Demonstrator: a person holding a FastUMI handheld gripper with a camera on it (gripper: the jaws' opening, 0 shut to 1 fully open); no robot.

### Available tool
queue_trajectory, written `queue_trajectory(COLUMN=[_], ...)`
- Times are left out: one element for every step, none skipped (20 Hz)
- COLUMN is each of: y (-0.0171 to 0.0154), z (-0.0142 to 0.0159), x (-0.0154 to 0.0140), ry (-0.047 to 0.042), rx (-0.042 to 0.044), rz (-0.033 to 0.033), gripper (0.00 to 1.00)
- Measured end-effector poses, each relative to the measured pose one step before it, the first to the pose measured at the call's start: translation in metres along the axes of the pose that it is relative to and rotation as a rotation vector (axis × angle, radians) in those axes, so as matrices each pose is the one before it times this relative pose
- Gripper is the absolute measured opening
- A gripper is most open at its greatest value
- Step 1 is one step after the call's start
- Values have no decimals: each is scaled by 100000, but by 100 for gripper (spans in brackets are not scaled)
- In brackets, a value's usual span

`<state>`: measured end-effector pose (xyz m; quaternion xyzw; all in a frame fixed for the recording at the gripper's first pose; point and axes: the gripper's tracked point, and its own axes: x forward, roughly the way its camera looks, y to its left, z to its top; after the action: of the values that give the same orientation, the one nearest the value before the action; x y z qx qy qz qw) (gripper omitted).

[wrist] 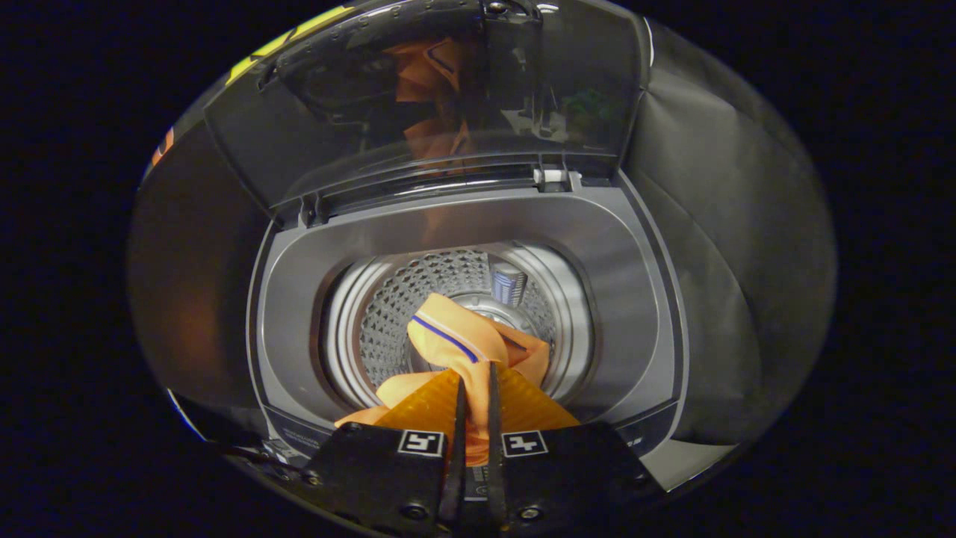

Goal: Put the clothes into the washing machine and then close the washing machine lid.

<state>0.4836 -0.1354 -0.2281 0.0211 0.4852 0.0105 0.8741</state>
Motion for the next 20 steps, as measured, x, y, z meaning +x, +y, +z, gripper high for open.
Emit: queue_trajectory(y=[139,93,48,61,231,236,167,93,66,155,48,78,96,193,207,-146,21,173,293,251], z=[211,208,15,-199,-48,-657,-336,-411,-245,-71,-77,-33,-66,268,264,138,404,153,235,278], x=[34,-75,-37,-50,-59,171,-89,65,-125,-57,39,-163,-304,-263,-264,-450,-343,-434,-419,-381], ry=[-1468,-1214,-689,-602,-71,428,757,147,97,-166,-201,-354,-690,-2199,-2158,-1574,-2421,-1119,-1180,-1695], rx=[-1372,-1375,-42,905,1318,-119,-650,-914,-542,37,240,77,-778,-970,-997,-1708,-1353,-1394,-1141,-907], rz=[362,-226,-1428,-403,-457,272,-25,-188,-398,44,-103,-192,-180,494,-35,-1108,-524,-125,675,498], gripper=[28,41,53,66,78,78,79,78,79,78,78,78,78,78,78,78,79,78,78,78])
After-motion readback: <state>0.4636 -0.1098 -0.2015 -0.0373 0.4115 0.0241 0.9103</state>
